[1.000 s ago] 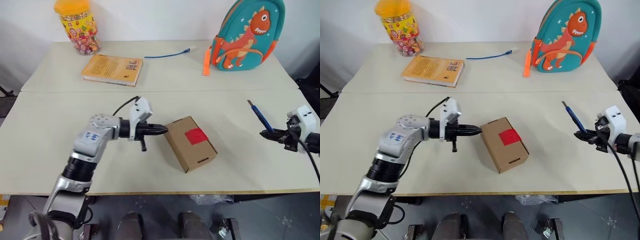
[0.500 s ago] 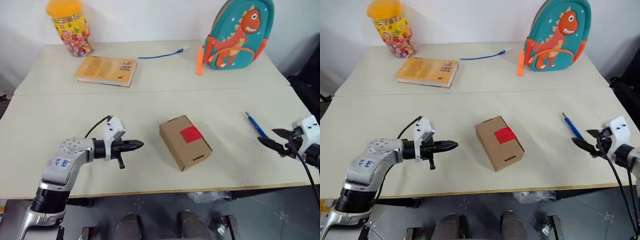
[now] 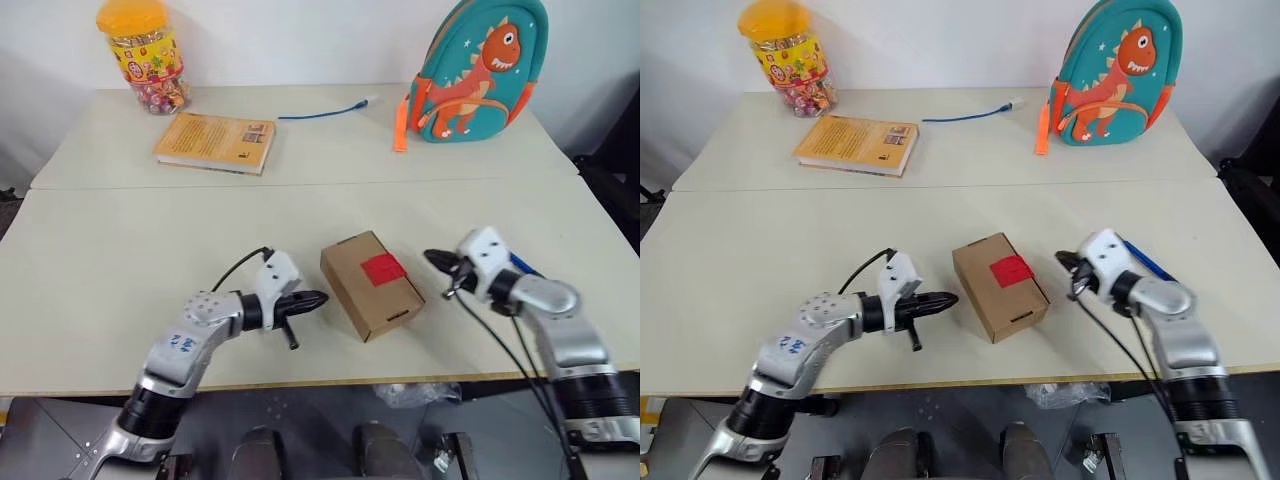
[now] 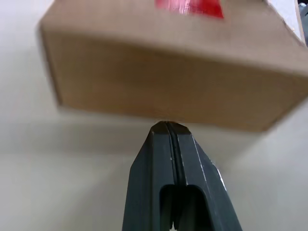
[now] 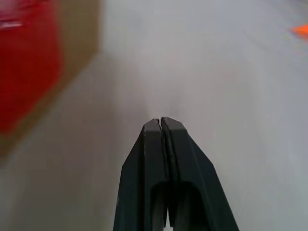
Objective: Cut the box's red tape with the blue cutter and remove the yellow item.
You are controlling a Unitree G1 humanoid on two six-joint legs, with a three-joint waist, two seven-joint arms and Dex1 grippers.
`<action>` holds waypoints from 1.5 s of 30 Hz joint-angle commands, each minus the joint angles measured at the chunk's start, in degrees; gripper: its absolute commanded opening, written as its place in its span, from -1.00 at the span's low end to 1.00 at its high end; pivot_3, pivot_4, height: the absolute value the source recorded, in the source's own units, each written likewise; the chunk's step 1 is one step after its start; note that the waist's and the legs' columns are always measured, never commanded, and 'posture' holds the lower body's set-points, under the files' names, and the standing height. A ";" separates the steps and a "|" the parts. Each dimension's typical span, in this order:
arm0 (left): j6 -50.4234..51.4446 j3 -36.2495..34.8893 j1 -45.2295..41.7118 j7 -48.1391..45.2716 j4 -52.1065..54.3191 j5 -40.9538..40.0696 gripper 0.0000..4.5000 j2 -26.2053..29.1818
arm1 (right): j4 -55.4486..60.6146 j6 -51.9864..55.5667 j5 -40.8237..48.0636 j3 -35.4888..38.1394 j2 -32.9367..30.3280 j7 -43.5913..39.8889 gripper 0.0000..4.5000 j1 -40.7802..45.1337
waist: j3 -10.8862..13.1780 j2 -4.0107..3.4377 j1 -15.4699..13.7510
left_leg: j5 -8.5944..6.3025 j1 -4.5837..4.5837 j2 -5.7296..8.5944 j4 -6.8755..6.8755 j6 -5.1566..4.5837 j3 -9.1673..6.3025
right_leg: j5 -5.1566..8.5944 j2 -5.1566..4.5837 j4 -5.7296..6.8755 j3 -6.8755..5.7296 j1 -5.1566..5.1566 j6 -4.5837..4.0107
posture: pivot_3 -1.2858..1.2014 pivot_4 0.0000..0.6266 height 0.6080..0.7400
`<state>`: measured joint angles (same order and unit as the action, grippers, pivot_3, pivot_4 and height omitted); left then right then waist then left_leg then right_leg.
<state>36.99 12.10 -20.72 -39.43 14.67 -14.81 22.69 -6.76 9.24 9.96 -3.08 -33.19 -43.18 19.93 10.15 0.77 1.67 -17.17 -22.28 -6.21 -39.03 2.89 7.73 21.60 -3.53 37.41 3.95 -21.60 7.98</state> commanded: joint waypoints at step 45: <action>-3.78 0.24 -14.52 -14.35 -7.02 -4.83 -1.00 9.18 | 31.43 62.77 30.21 19.19 4.25 10.91 0.99 5.49 | 0.16 0.40 -0.06 | -0.01 -0.64 0.01 0.81 0.07 0.31 | 0.05 -0.03 -0.34 0.00 -1.02 -0.13 | 0.03 -0.52 1.00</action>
<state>35.48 11.10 -34.69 -53.67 7.60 -20.70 32.29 23.95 71.61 38.41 14.09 -29.29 -33.72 24.51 10.31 1.17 1.61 -17.18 -22.98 -6.21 -38.26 2.97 8.12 21.65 -3.56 37.14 3.95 -22.74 7.85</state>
